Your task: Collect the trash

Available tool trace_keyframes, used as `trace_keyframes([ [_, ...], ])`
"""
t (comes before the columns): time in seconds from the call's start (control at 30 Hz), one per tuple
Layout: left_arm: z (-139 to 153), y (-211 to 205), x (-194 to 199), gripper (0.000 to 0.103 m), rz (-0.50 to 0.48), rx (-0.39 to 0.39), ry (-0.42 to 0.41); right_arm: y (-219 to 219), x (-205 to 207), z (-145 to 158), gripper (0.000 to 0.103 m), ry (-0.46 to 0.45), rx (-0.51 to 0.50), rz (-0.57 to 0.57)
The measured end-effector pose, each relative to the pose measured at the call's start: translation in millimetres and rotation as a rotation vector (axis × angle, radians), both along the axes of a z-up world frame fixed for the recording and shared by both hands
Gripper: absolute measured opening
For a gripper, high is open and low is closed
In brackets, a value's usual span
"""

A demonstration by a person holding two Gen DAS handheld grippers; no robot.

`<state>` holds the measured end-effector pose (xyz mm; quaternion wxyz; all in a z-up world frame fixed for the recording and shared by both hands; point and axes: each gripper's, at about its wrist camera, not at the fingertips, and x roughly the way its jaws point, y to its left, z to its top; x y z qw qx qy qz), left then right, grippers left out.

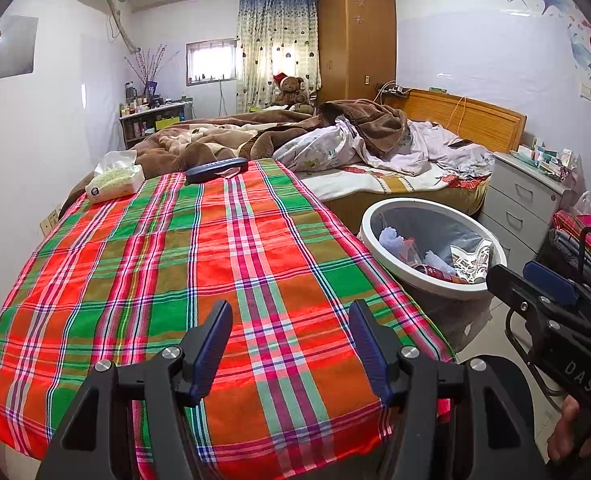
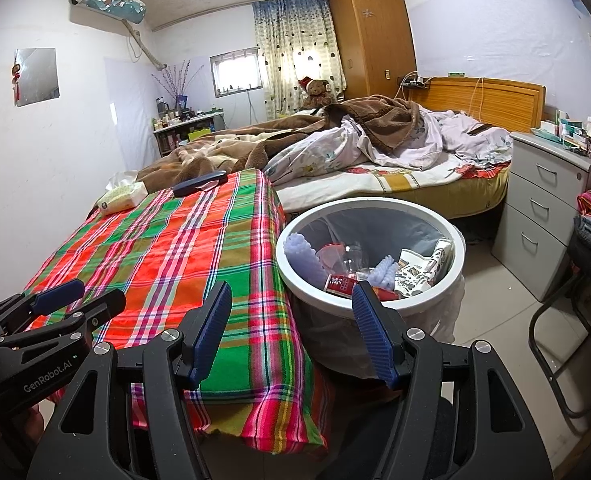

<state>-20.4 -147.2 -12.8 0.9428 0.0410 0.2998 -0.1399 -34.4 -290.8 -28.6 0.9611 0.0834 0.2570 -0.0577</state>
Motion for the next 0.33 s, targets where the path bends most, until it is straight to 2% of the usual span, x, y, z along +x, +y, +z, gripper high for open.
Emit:
trace_keyframes([
  [0.33,3.3,3.6,-3.6,0.06,0.012,0.002,0.004,1.2,0.2,-0.2,0.064,0.0,0.001,0.0],
])
